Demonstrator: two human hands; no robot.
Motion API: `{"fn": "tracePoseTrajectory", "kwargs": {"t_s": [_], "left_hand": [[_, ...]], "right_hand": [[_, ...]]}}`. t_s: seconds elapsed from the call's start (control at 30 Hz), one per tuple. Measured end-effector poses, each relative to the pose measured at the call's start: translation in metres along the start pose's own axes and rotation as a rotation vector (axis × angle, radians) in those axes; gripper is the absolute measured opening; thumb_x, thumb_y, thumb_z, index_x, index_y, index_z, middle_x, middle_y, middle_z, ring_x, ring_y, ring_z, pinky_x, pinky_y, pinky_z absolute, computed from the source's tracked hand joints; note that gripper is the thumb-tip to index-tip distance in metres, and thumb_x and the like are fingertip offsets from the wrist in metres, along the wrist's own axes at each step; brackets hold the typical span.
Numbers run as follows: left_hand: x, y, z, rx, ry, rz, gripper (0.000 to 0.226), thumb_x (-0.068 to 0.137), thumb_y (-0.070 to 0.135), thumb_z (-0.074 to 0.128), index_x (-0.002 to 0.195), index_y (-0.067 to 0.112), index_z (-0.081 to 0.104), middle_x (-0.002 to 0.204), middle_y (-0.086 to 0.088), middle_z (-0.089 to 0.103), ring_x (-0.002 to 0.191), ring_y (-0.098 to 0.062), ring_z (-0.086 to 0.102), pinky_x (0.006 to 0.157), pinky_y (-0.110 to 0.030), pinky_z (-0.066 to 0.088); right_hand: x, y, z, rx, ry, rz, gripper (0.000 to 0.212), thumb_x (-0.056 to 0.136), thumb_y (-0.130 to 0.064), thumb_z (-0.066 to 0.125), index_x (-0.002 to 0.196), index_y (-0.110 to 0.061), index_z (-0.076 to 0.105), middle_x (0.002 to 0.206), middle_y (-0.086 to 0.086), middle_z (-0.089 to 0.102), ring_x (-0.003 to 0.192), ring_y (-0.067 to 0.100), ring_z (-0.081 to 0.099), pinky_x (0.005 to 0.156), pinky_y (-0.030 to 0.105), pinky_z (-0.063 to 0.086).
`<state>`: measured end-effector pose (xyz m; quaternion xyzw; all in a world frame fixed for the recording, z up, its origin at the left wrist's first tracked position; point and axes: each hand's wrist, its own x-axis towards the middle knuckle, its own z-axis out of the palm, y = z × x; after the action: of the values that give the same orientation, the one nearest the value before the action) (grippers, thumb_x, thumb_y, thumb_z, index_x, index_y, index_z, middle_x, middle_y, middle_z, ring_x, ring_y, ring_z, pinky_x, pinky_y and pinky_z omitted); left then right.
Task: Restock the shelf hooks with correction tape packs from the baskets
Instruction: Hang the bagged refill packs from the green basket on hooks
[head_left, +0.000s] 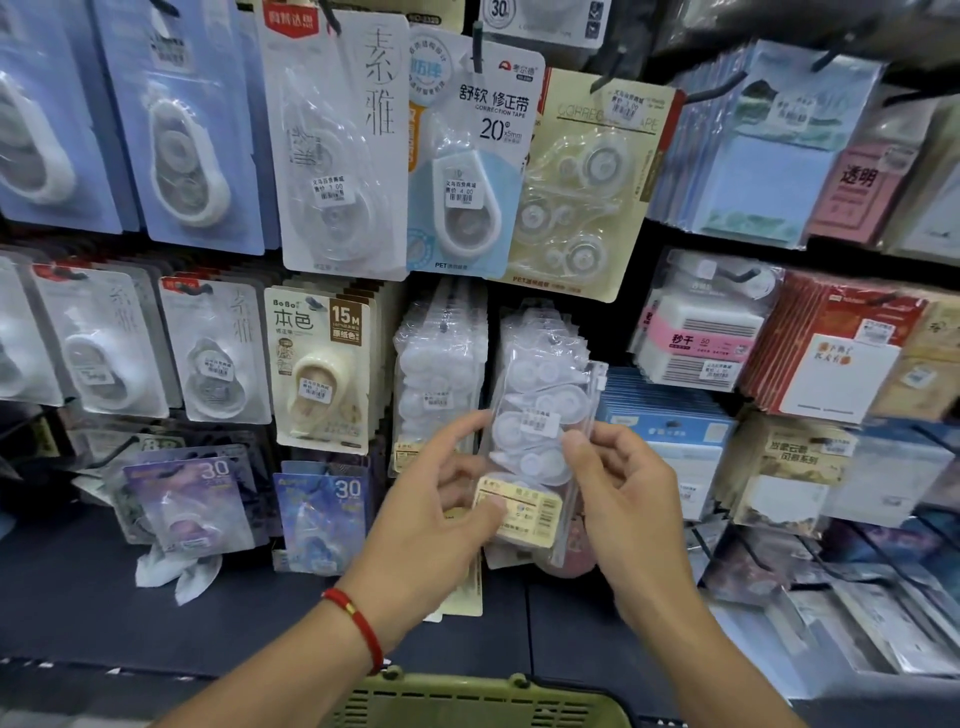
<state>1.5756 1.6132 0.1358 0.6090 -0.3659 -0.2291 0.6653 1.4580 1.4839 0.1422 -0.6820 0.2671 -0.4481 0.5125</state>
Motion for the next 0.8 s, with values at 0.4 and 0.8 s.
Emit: {"fn": "tracePoseTrajectory", "kwargs": {"t_s": [0.4, 0.8], "left_hand": [[0.006, 0.003, 0.014, -0.059, -0.015, -0.077, 0.074, 0.094, -0.008, 0.069, 0.150, 0.035, 0.047, 0.117, -0.011, 0.069, 0.093, -0.029, 0.077, 0.069, -0.031, 0.065], [0.020, -0.019, -0.030, 1.233, 0.099, 0.391, 0.078, 0.076, 0.003, 0.075, 0.149, 0.018, 0.052, 0.156, -0.012, 0.035, 0.145, -0.034, 0.035, 0.111, -0.048, 0.048]], "right_hand": [[0.015, -0.008, -0.008, -0.133, 0.081, -0.065, 0.011, 0.096, -0.040, 0.071, 0.099, -0.030, 0.075, 0.088, -0.013, 0.078, 0.082, 0.004, 0.074, 0.079, 0.032, 0.062], [0.036, 0.048, 0.036, -1.148, -0.229, -0.585, 0.069, 0.094, -0.008, 0.063, 0.160, -0.013, 0.042, 0.174, 0.011, 0.022, 0.162, 0.031, 0.019, 0.126, 0.050, 0.031]]}}
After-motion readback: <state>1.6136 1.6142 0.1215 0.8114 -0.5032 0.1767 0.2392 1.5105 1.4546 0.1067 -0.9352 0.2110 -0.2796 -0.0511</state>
